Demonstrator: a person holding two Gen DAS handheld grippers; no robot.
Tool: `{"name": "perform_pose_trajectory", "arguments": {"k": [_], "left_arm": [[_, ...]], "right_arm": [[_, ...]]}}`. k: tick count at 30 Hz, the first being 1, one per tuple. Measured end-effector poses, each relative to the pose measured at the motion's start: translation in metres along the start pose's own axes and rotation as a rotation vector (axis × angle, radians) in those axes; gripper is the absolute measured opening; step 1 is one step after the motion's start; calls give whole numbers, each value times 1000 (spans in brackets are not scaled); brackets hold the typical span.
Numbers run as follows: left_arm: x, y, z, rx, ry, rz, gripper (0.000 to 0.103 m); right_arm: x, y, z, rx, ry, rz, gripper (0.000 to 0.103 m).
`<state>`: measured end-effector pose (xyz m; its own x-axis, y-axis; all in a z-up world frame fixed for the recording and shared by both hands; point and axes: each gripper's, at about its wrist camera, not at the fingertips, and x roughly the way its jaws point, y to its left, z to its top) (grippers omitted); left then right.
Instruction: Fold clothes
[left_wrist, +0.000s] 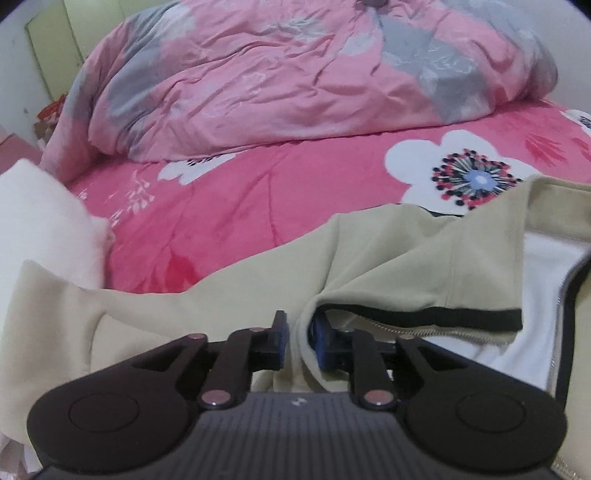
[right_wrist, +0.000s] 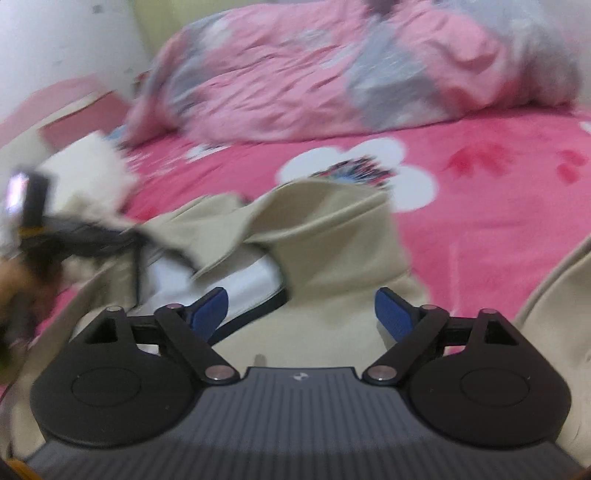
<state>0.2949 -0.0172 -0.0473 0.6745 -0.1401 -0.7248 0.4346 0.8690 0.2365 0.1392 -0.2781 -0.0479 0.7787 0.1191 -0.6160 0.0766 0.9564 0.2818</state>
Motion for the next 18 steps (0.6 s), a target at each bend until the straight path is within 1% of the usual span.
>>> {"name": "perform_pose_trajectory", "arguments": {"k": [1,2,4,7,9,10,12,13,15,17,18], "left_arm": [[-2,-3,-1,20,-11,-1,31],[-3,-6,-2,42,-22,-1,44],[-2,-17,-3,89,-37,4,53],[8,-28,-5,123,-35,-4,56],[12,-31,-7,118,-34,-12,59],[15,-32,-8,116,-33,-16,61],[19,-33,-11,106,-32,-21,61],[20,-33,-12,97,-33,-24,61],[20,-31,-14,79,-38,-31,61],[19,-28,-14,59,-47,-37,60],[18,-26,-13,48,-51,-41,60]], "right_arm": [[6,0,1,30,19,-2,88],[11,0,2,57,39,-2,88],[23,9,0,63,93,8,92],[45,26,-2,25,131,-83,95],[61,32,2,31,152,-139,95],[68,35,5,30,156,-167,98],[83,39,10,21,161,-214,102],[90,40,12,13,162,-236,102],[100,41,9,-23,152,-268,102],[94,37,5,-29,121,-255,101],[90,34,4,-25,106,-244,95]]}}
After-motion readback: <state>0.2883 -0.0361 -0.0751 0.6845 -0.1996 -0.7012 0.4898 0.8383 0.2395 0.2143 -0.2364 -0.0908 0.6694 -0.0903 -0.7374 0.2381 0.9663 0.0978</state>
